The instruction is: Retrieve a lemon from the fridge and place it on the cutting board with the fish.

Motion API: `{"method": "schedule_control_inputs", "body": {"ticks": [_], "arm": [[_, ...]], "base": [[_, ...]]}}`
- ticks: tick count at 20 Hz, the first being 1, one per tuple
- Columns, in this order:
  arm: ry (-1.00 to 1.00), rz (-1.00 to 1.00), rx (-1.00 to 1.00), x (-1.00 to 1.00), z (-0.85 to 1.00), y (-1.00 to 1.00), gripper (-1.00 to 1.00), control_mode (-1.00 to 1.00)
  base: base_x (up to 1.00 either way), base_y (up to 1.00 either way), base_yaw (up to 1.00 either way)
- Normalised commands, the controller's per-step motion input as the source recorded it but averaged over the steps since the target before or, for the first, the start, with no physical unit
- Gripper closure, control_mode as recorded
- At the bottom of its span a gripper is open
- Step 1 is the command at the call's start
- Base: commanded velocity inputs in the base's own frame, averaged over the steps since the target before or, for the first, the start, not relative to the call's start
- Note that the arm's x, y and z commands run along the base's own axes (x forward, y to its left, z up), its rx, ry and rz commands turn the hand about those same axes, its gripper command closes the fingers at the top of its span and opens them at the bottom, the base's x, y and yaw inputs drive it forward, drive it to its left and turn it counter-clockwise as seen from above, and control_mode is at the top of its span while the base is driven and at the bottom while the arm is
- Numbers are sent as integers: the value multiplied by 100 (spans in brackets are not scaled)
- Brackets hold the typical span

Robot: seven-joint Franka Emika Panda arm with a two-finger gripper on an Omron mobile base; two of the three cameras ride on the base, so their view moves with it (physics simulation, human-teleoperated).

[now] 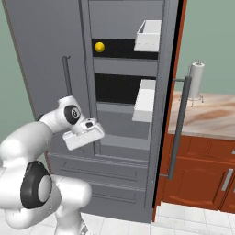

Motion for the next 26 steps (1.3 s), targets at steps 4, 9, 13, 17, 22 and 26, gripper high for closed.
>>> {"method": "schedule_control_inputs", "body": {"ticks": [4,9,13,17,22,26], "arm": [[-19,-41,44,36,2,67,-100,-100],[-25,-44,36,16,20,48,-100,-100],[-35,-26,17,-4,28,29,-100,-100],[-44,-5,-4,-1,16,29,-100,-100],[-22,13,-38,10,93,31,-100,-100],[-9,32,-30,14,91,14,-100,-100]], "base": [[0,0,0],[0,0,0],[0,0,0],[0,0,0],[0,0,0],[0,0,0]]}}
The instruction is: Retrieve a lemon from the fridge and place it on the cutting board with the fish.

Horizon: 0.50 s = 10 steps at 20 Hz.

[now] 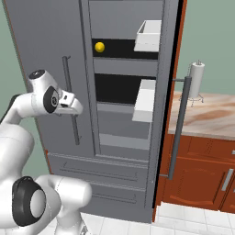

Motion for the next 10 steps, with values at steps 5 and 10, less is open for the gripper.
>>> {"method": "schedule_control_inputs", "body": {"ticks": [5,10], "arm": [[-15,7,3,0,4,0,-100,-100],[-14,0,15,11,-22,8,-100,-100]], "base": [[0,0,0],[0,0,0]]}}
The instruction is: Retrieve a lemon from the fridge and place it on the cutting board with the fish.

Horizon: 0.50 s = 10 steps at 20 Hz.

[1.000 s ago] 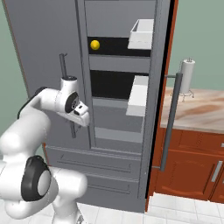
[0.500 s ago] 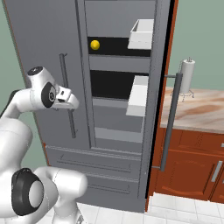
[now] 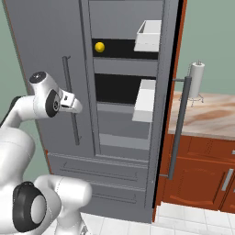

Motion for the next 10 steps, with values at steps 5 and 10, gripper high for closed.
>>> {"method": "schedule_control_inputs", "body": {"ticks": [5,10], "arm": [[-12,0,17,16,0,6,-100,-100],[-15,0,-1,28,7,15,-100,-100]], "base": [[0,0,0],[0,0,0]]}}
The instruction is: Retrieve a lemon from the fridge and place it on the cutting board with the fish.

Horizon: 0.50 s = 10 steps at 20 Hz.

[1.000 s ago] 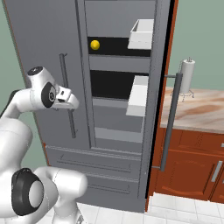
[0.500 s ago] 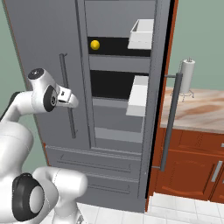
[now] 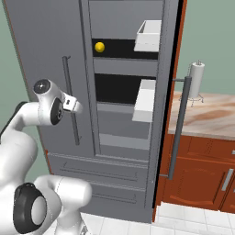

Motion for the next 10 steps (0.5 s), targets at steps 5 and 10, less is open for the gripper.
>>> {"method": "schedule_control_inputs", "body": {"ticks": [5,10], "arm": [[0,2,-13,49,27,13,-100,-100],[7,2,-13,57,26,2,-100,-100]], "base": [[0,0,0],[0,0,0]]}}
